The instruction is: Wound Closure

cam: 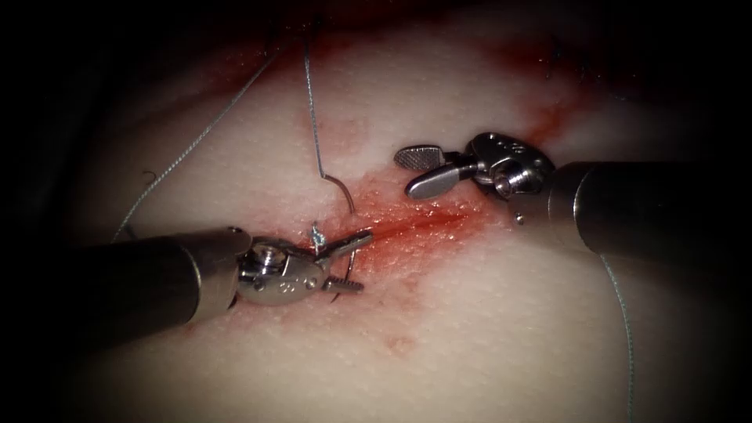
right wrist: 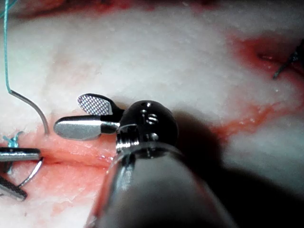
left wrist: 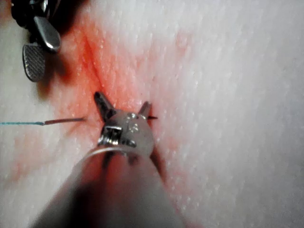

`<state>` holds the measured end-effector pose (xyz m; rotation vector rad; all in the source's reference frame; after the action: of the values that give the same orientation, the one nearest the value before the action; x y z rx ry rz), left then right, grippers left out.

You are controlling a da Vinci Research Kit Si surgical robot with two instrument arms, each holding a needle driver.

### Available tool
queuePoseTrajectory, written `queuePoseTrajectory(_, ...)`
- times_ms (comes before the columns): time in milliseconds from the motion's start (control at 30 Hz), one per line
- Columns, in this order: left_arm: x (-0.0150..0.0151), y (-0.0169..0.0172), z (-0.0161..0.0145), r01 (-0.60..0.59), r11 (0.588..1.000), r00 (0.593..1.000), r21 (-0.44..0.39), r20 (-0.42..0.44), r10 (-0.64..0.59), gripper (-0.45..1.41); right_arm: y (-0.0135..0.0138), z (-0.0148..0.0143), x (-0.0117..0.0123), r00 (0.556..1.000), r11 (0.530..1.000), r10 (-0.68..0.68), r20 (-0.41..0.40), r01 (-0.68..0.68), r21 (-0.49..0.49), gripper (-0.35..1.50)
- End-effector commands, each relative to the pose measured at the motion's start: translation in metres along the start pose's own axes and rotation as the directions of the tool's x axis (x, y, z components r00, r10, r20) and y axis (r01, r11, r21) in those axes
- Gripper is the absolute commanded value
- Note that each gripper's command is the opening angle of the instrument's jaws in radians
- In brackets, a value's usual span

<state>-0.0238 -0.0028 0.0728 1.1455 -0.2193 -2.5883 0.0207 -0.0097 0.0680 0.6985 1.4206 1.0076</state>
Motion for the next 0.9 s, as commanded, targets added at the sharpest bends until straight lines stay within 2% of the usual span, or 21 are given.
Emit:
queuePoseTrajectory(33, 0.0001, 0.0001, 0.0006, 0.004, 1.000, 1.000, 0.002, -0.004, -0.004, 0.81, 0.0003, 0.0009, -0.0006, 1.000, 1.000, 0.001, -0.001, -0.001, 0.002, 1.01)
queuePoseTrajectory(167, 0.0003, -0.0004, -0.0005, 0.005, 1.000, 1.000, 0.000, -0.006, -0.005, 0.81, 0.0003, 0.0010, -0.0006, 1.000, 1.000, 0.001, -0.002, -0.001, 0.000, 1.01)
queuePoseTrajectory(300, 0.0000, -0.0006, -0.0012, -0.005, 1.000, 1.000, -0.002, -0.004, 0.005, 0.73, 0.0002, 0.0010, -0.0007, 1.000, 1.000, 0.000, -0.001, 0.000, 0.001, 1.01)
queuePoseTrajectory(500, -0.0005, -0.0010, -0.0020, -0.016, 1.000, 1.000, 0.000, 0.006, 0.016, 0.76, 0.0002, 0.0010, -0.0009, 1.000, 1.000, -0.007, -0.002, 0.007, 0.000, 1.01)
queuePoseTrajectory(533, -0.0006, -0.0013, -0.0025, -0.018, 1.000, 1.000, 0.001, 0.004, 0.018, 0.69, 0.0002, 0.0011, -0.0009, 1.000, 1.000, -0.007, -0.002, 0.007, 0.000, 1.01)
queuePoseTrajectory(667, -0.0007, -0.0009, -0.0022, -0.033, 0.999, 0.999, 0.004, 0.009, 0.033, 0.56, 0.0002, 0.0011, -0.0009, 1.000, 1.000, -0.007, -0.002, 0.007, 0.000, 1.01)
queuePoseTrajectory(900, -0.0007, -0.0002, -0.0015, -0.067, 0.998, 0.998, 0.003, 0.010, 0.067, 0.61, 0.0002, 0.0011, -0.0010, 1.000, 1.000, -0.008, -0.002, 0.008, 0.000, 1.01)
